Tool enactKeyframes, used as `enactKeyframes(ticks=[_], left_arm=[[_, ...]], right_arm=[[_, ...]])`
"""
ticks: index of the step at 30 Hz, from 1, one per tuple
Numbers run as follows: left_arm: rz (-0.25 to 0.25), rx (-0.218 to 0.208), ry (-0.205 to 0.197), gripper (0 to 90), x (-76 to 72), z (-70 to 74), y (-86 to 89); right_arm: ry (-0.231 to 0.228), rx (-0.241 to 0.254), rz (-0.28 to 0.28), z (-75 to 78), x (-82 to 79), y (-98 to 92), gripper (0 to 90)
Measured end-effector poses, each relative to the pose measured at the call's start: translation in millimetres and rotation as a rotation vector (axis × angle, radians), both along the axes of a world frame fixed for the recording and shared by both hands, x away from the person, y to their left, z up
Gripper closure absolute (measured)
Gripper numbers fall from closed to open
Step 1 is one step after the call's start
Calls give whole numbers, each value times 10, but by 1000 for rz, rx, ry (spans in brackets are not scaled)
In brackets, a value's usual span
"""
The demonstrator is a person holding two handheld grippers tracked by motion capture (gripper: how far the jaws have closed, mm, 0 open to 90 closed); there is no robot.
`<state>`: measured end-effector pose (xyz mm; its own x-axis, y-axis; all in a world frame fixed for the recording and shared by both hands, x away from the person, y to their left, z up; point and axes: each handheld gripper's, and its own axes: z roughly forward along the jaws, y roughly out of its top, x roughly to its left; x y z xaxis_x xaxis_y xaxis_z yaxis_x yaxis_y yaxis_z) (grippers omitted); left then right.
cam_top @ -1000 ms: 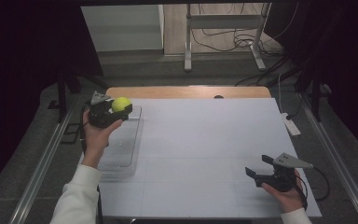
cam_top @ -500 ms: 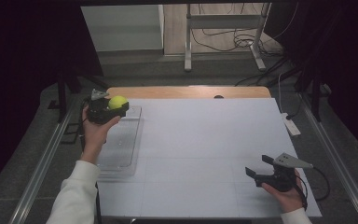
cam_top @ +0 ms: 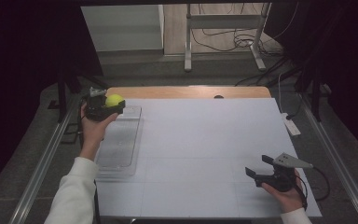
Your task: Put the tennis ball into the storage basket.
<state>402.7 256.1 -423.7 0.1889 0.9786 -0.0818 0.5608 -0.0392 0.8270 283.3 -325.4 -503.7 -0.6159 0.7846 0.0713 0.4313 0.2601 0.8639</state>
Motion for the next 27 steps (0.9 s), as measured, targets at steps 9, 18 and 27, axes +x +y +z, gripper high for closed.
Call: enactKeyframes(ticks=[9, 18, 27], left_arm=[[15, 8, 10, 266, 76, 7, 24], [31, 7, 32, 266, 156, -33, 74], [49, 11, 58, 266, 206, -93, 116]], right_arm=[[1, -2, -2, -3, 1, 2, 120], [2, -2, -2, -4, 1, 4, 120], [3, 2, -4, -6, 3, 1, 120]])
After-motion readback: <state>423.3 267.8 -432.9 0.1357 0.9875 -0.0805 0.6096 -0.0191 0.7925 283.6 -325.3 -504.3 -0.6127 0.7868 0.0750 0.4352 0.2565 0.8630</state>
